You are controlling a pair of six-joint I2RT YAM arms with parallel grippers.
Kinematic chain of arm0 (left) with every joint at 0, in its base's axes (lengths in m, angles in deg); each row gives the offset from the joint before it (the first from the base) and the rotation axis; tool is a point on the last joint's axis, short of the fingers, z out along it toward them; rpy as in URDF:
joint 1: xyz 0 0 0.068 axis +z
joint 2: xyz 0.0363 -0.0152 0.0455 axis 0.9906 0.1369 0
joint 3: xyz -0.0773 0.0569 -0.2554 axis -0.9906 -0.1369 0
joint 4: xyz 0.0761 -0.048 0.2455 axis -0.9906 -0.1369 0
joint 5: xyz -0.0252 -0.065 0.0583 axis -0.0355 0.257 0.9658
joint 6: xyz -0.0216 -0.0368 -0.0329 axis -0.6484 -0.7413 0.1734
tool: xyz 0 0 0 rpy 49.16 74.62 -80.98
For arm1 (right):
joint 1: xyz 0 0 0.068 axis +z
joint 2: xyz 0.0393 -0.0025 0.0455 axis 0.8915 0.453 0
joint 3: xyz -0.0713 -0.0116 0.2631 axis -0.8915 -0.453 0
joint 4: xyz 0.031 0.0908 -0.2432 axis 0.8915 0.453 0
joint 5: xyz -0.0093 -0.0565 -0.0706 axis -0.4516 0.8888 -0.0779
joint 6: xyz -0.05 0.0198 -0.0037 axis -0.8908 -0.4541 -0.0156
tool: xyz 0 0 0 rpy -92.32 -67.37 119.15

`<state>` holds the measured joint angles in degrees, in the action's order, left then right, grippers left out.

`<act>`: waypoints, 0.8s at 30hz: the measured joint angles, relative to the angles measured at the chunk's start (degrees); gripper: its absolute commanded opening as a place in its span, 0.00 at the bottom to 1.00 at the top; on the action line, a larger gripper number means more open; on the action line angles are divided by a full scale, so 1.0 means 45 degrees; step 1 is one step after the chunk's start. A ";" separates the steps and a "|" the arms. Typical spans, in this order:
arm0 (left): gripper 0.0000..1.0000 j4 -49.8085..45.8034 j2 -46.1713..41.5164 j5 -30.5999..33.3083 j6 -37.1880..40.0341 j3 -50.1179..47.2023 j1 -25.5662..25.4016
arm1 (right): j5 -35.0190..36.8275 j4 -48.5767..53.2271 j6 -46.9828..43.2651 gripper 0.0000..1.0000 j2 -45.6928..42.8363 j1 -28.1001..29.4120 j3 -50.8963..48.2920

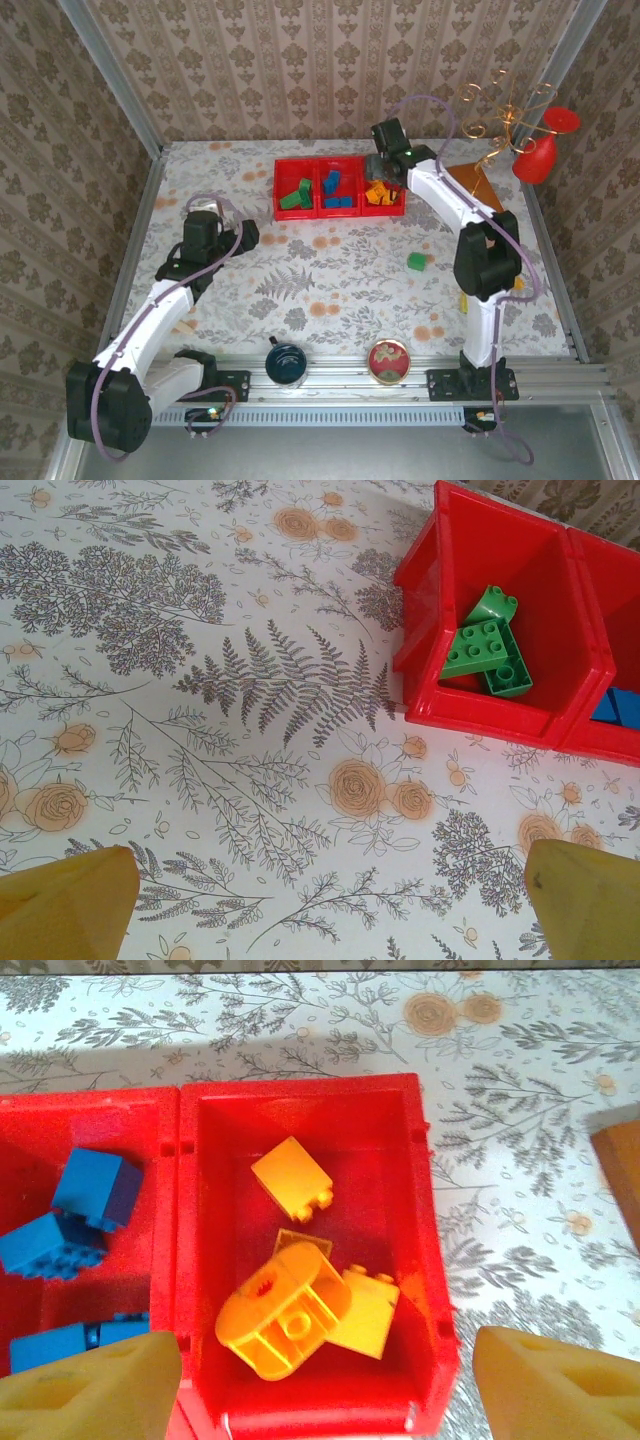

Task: Sort the legos into containers by color
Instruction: Place the lego in the container, then pick up the lego from the middle-right of the table.

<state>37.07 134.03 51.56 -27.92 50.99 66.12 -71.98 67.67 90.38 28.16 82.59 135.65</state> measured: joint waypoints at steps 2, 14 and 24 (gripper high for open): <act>1.00 0.0000 0.0000 -0.0005 0.0000 0.0000 0.0000 | 0.0000 -0.0039 0.0223 0.84 -0.0646 0.0000 -0.0617; 1.00 0.0015 0.0000 -0.0015 0.0000 0.0000 0.0010 | 0.0044 0.0005 0.1656 1.00 -0.3900 0.0000 -0.4949; 1.00 0.0005 -0.0141 -0.0010 0.0000 0.0000 0.0010 | 0.0185 0.0418 0.3050 1.00 -0.6217 0.0000 -0.7849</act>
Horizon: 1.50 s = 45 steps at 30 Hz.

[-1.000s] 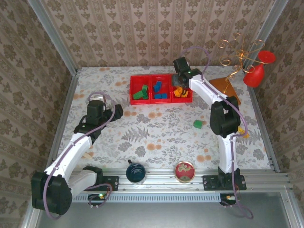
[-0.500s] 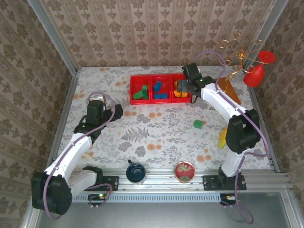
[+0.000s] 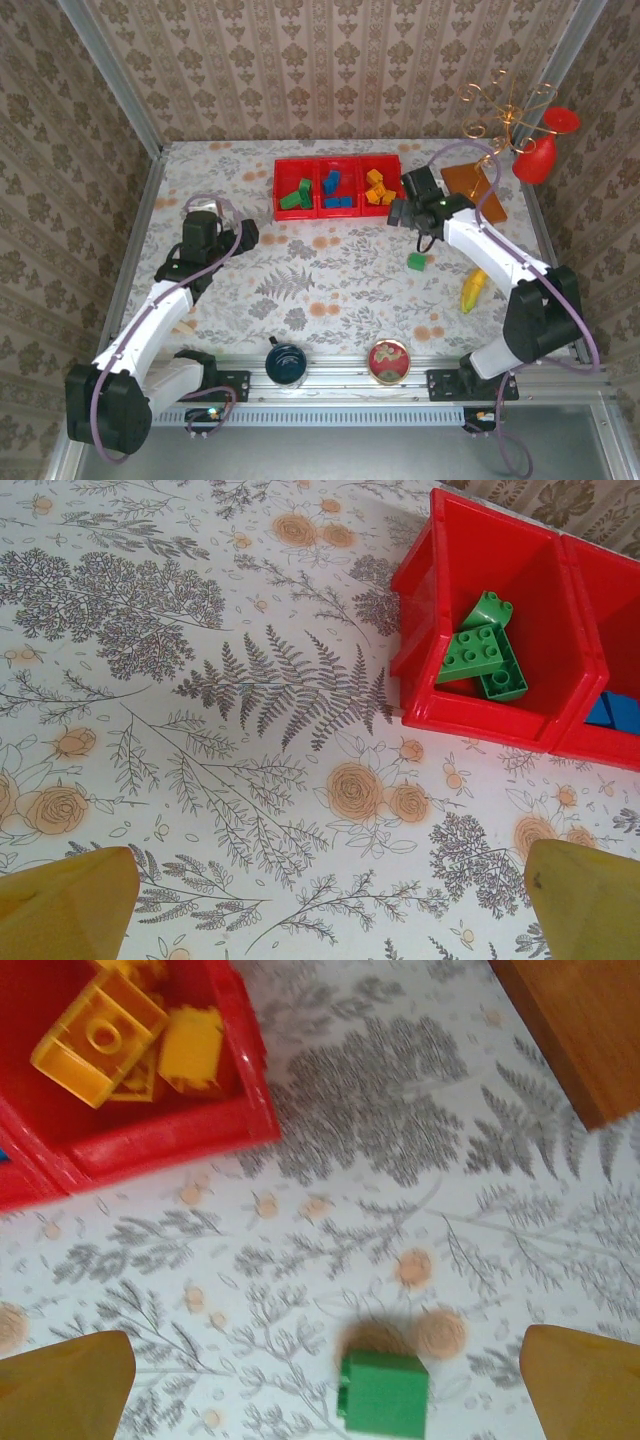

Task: Sort the legos into containers by color
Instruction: Pick up the lego from the middle-right of the table.

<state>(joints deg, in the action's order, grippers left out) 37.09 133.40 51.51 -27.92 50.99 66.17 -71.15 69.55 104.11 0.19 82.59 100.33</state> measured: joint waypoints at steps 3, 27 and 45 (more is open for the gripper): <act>1.00 0.0000 -0.0034 0.0000 0.0000 0.0000 0.0000 | 0.0141 0.0325 0.0427 1.00 -0.0607 0.0000 -0.0748; 1.00 -0.0005 -0.0107 0.0005 0.0000 0.0000 0.0000 | -0.0325 0.1302 0.1948 1.00 -0.2050 0.0000 -0.3657; 1.00 -0.0005 -0.0102 0.0005 0.0000 0.0000 0.0073 | -0.1598 0.0146 0.2166 0.98 -0.1185 -0.0010 -0.4231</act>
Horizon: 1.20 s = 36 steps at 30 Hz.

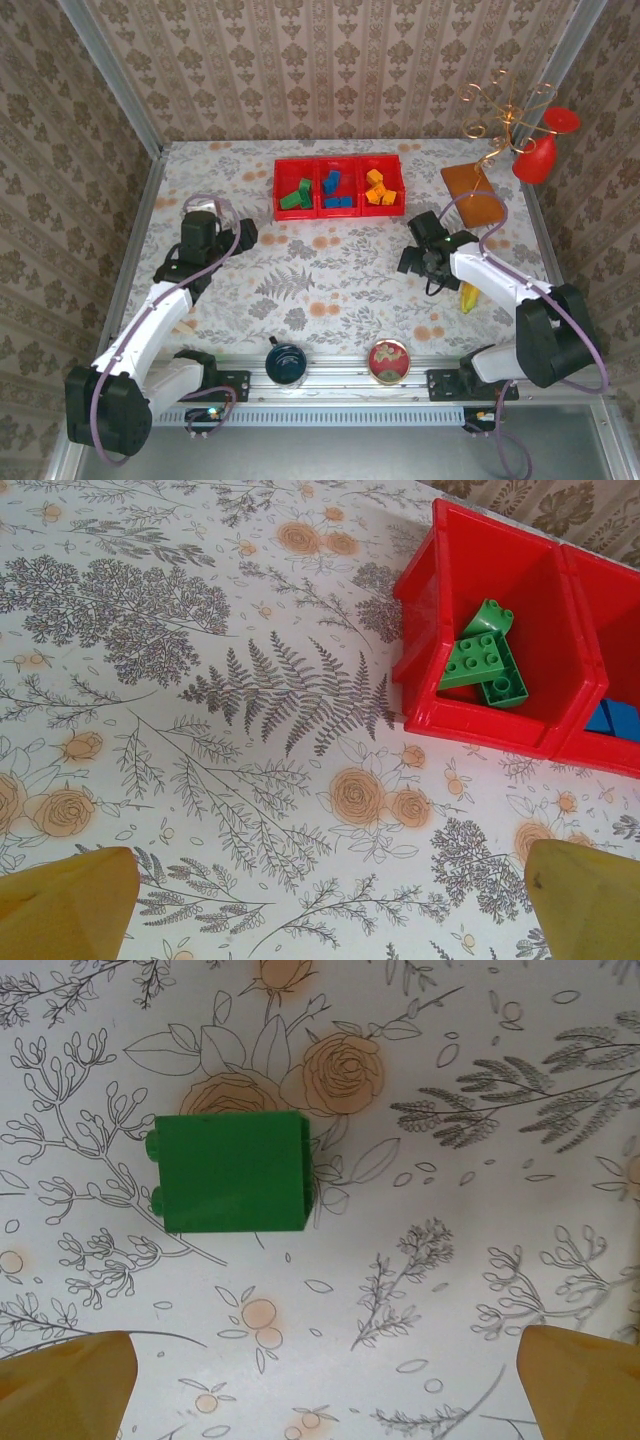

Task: Sort the legos into containers by color
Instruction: Pick up the lego from the middle-right of the table.

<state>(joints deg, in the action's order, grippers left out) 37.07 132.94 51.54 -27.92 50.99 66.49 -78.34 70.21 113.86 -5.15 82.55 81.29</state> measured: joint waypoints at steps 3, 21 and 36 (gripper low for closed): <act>1.00 0.0000 0.0000 0.0000 0.0000 0.0000 -0.0005 | -0.0189 -0.0277 -0.0053 0.97 0.0432 -0.0005 0.0005; 1.00 0.0000 0.0000 -0.0005 0.0000 -0.0005 0.0000 | -0.0607 -0.1719 -0.1098 0.77 0.3371 -0.0850 0.1647; 1.00 0.0005 0.0000 -0.0005 0.0000 -0.0005 0.0000 | -0.0850 -0.1651 -0.1384 0.48 0.4017 -0.1205 0.1865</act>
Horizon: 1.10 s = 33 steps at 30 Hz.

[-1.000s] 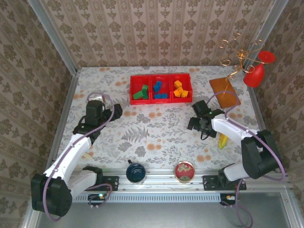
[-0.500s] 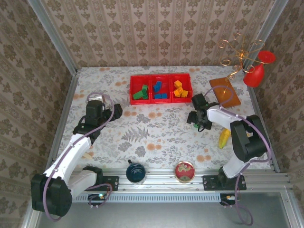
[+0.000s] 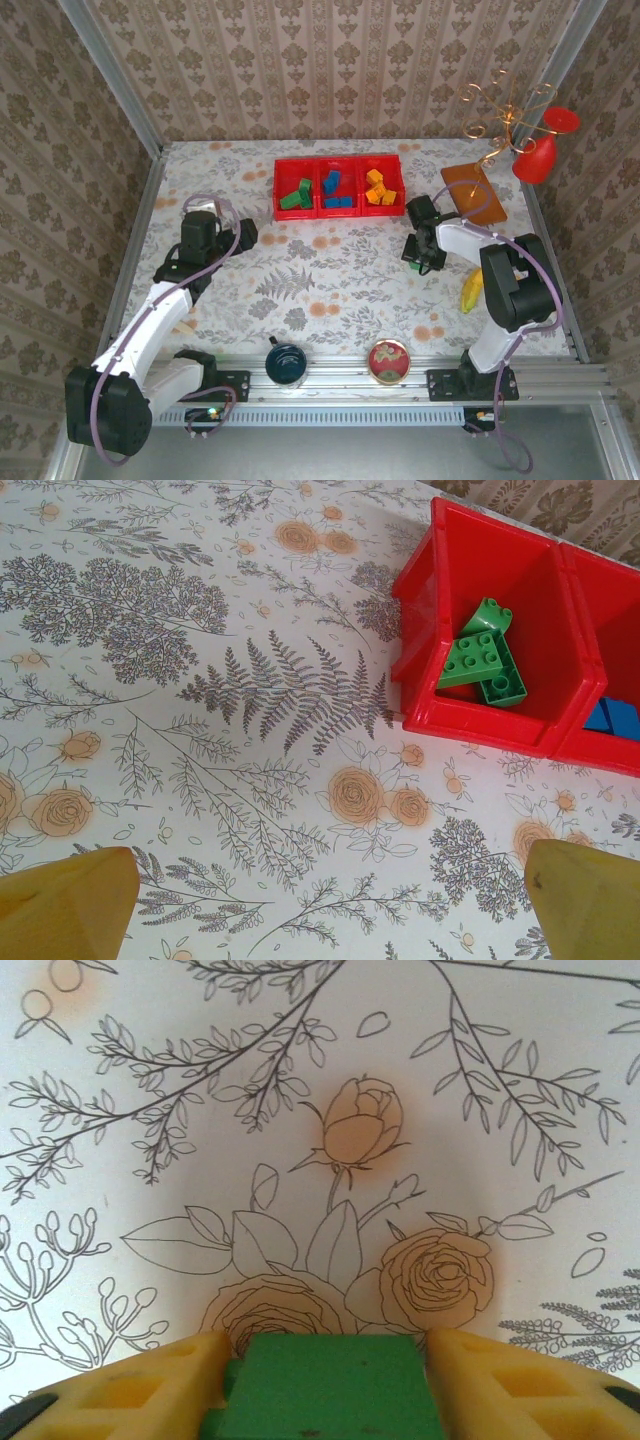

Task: Sort the legos into containers by color
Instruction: Pick up the lego from the middle-right of the table, then place the lego in the container.

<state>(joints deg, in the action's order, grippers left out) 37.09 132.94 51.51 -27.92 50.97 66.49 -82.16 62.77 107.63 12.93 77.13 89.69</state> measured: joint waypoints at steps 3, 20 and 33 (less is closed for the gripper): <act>1.00 0.0000 0.0005 0.0000 0.0000 0.0000 0.0010 | 0.0019 0.0068 -0.0010 0.42 0.0000 0.0005 0.0039; 1.00 0.0049 0.0092 -0.0005 0.0000 0.0000 0.0092 | -0.0238 0.0413 -0.0117 0.24 0.0165 0.1472 0.1865; 1.00 0.0049 0.0136 -0.0015 0.0000 0.0000 0.0146 | 0.0466 0.0602 -0.1525 0.23 0.1962 0.3512 0.7227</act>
<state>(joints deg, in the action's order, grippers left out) 37.31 133.55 51.45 -27.92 50.97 67.15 -80.07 65.48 100.77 21.76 92.93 122.21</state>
